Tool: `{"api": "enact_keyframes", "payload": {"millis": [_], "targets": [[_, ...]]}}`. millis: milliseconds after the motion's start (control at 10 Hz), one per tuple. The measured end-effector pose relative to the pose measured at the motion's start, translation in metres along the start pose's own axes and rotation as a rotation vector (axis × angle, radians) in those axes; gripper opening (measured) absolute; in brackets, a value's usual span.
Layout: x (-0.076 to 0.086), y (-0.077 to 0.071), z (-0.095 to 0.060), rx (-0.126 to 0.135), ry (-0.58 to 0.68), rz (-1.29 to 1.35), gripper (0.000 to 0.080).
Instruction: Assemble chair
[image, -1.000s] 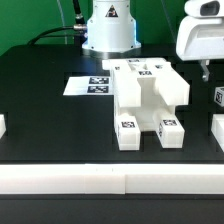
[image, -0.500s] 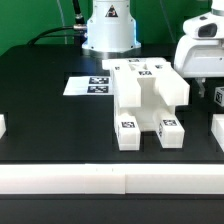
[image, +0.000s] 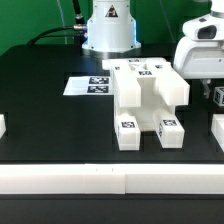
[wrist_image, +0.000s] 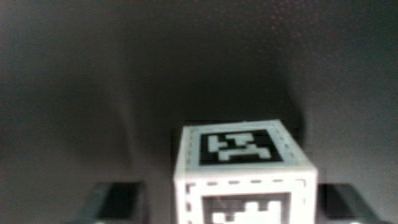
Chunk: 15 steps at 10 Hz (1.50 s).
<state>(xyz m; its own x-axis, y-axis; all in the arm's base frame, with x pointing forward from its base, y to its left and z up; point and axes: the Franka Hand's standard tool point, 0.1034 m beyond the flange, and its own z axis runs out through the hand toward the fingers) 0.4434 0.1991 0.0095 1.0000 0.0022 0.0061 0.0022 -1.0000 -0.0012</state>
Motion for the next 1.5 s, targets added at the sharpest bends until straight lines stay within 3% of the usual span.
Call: {"api": "enact_keyframes", "payload": {"millis": [100,500,600,800,1000,1100,1500], "targets": [[0.000,0.000,0.000,0.000,0.000,0.000,0.0287],[0.005,0.006,-0.012,0.006,0.005,0.000,0.0287],[0.006,0.009,-0.026,0.007,-0.013,-0.004,0.0287],[0.011,0.013,-0.070,0.017,-0.050,-0.019,0.0288],[0.031,0.034,-0.110,0.036,-0.069,-0.084,0.0288],[0.045,0.047,-0.118,0.041,-0.056,-0.077,0.0288],[0.042,0.046,-0.113,0.036,-0.059,-0.071,0.0288]]}}
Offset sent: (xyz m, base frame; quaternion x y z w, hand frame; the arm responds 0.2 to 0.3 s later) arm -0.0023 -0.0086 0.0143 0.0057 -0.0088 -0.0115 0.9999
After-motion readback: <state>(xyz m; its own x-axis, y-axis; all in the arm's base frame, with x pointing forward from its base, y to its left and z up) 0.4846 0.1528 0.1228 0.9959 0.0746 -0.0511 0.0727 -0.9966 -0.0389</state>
